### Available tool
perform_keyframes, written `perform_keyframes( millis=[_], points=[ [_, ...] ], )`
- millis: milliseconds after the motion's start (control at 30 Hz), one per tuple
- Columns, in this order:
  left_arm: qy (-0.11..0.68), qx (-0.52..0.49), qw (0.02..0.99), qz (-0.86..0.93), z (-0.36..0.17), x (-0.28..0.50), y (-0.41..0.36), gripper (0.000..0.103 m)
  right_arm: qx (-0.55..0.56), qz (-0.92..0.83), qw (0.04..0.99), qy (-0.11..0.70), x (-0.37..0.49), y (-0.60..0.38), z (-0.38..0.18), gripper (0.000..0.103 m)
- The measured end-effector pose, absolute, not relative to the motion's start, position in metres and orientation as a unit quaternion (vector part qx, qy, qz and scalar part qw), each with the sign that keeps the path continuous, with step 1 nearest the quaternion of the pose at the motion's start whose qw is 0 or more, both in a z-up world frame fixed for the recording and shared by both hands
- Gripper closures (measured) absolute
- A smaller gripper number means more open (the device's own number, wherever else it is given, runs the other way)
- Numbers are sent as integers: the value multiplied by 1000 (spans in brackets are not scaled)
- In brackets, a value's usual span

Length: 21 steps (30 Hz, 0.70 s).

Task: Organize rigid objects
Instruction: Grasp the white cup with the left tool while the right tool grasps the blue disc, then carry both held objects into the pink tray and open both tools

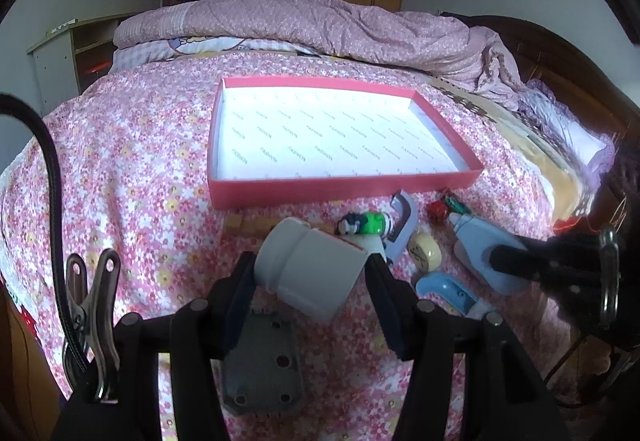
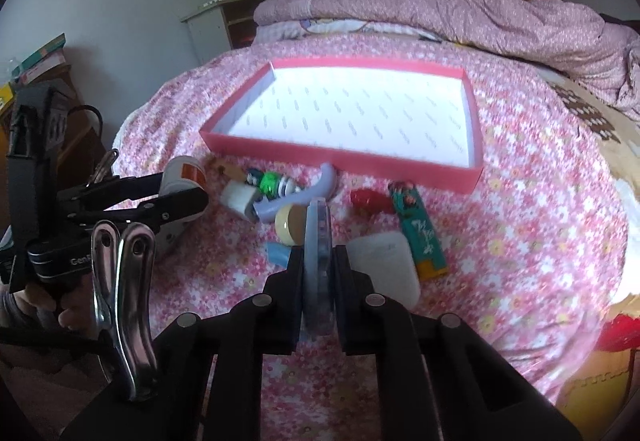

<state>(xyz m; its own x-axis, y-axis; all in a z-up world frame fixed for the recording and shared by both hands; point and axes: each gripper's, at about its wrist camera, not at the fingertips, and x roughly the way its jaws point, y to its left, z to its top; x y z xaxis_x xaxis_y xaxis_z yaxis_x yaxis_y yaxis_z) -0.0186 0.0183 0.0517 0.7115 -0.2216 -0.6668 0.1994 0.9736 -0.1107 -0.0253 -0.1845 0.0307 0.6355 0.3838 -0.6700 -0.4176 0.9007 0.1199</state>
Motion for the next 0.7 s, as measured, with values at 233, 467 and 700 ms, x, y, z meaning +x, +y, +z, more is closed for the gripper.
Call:
perform_keyframes(
  millis=[233, 467, 700],
  points=[
    [359, -20, 926, -115, 71, 4, 19, 44, -25, 219, 908, 357, -11, -187, 47, 89],
    [352, -10, 930, -108, 91, 35, 13, 44, -26, 209, 916, 342, 18, -189, 68, 89],
    [350, -17, 932, -95, 102, 75, 8, 44, -5, 195, 916, 351, 58, -191, 74, 89]
  ],
)
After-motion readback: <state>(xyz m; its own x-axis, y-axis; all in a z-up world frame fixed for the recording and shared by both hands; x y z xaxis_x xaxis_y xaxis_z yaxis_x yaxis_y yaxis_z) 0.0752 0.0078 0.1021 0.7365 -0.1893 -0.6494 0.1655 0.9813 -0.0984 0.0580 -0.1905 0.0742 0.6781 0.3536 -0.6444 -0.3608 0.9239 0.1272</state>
